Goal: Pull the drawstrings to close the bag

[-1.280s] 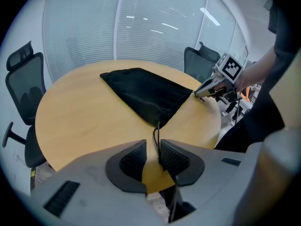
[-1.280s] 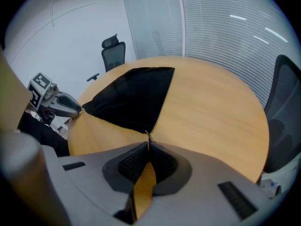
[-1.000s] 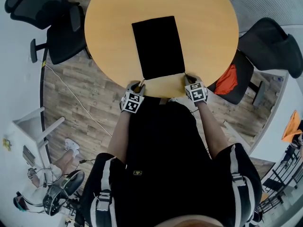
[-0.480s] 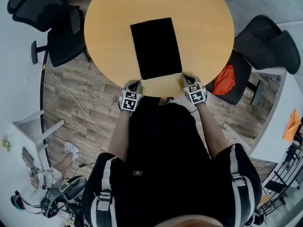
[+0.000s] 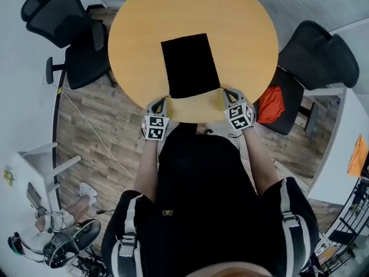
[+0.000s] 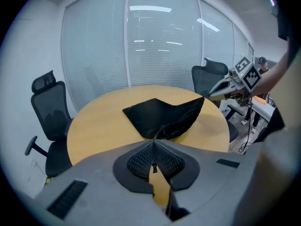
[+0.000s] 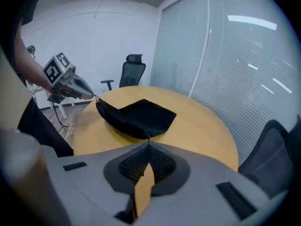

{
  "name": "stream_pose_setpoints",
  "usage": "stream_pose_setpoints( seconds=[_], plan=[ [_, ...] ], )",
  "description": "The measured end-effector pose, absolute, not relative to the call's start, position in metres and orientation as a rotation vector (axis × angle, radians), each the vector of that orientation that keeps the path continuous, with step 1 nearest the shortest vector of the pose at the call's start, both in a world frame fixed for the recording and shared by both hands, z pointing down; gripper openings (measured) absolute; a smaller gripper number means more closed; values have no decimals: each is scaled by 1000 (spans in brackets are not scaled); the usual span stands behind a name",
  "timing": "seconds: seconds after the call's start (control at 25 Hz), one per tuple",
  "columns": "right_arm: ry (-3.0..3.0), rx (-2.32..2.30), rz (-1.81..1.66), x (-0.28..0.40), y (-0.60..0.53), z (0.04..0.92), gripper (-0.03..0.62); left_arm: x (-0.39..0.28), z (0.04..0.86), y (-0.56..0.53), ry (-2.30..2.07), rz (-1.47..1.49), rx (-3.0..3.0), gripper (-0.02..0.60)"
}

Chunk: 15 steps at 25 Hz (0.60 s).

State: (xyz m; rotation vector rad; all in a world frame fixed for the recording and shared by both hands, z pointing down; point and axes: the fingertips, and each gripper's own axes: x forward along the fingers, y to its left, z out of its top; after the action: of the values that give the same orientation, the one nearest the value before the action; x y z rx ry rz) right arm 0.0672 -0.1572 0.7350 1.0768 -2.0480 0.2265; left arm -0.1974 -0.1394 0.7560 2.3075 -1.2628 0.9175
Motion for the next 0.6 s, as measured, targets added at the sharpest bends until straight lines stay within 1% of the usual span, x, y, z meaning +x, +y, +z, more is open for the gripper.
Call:
stream_pose_setpoints(
  seconds=[0.32,0.6],
  plan=[
    [-2099,1162,-71,71,-183,643,55,-202,665,-164,-1504,886,2455,15],
    [-2121,1254,-304,82,-194,562,57,-200,573,-172,-1742,927,2581,15]
  ],
)
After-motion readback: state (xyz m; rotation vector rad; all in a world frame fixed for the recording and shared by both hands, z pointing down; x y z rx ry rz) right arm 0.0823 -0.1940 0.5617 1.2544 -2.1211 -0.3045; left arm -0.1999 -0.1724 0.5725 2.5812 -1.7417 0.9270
